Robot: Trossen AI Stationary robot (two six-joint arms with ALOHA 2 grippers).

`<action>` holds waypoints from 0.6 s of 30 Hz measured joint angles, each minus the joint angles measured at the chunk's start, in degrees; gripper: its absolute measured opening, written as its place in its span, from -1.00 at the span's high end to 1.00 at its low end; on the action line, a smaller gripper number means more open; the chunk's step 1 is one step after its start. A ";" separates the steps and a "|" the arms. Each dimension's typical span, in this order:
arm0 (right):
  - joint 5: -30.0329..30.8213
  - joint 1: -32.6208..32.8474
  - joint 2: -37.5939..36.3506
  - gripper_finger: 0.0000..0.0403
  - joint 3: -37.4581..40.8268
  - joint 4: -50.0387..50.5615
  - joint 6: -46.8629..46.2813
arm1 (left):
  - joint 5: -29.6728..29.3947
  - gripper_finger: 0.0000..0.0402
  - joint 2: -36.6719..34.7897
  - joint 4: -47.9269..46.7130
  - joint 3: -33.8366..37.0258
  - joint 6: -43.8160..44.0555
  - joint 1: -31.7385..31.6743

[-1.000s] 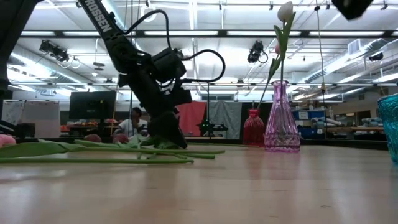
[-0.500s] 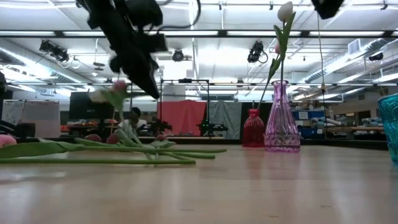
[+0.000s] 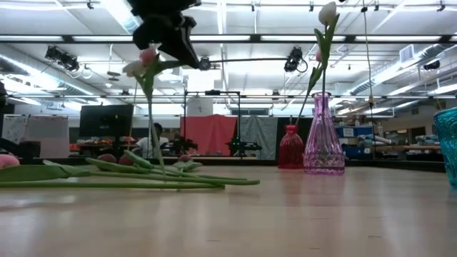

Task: Sort flowers into vase by color
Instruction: Put the top white tulip into the pink vase

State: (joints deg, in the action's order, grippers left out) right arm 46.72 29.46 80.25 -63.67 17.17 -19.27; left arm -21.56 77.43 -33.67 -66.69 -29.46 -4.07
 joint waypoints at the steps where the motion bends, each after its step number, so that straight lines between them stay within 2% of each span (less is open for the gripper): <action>1: -0.02 -0.31 0.54 0.36 -0.37 0.27 -0.04 | -2.44 0.88 0.00 0.88 -0.03 -1.82 -0.38; 3: -0.20 -0.92 1.31 0.36 -0.91 0.08 -0.64 | -5.73 0.88 0.00 2.32 -0.03 -4.76 -1.13; 6: -0.33 -1.77 1.29 0.36 -0.90 0.73 -3.24 | -5.19 0.88 0.00 4.19 -0.03 -6.68 -1.73; 11: -1.62 -2.33 0.57 0.36 -0.92 -0.04 -3.31 | 10.67 0.88 -2.10 6.31 0.03 -10.63 -1.65; 15: -2.94 -1.49 0.26 0.36 -0.90 -2.63 -0.46 | 14.41 0.88 -5.05 9.04 0.02 -9.44 -1.91; 18: -2.84 -0.44 -0.26 0.36 -0.94 -6.71 1.63 | 22.10 0.88 -8.09 12.32 0.02 -8.53 -2.84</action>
State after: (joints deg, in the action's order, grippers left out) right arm 43.88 29.02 79.99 -64.62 10.47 -17.64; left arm 0.54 69.34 -21.35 -66.67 -38.00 -6.91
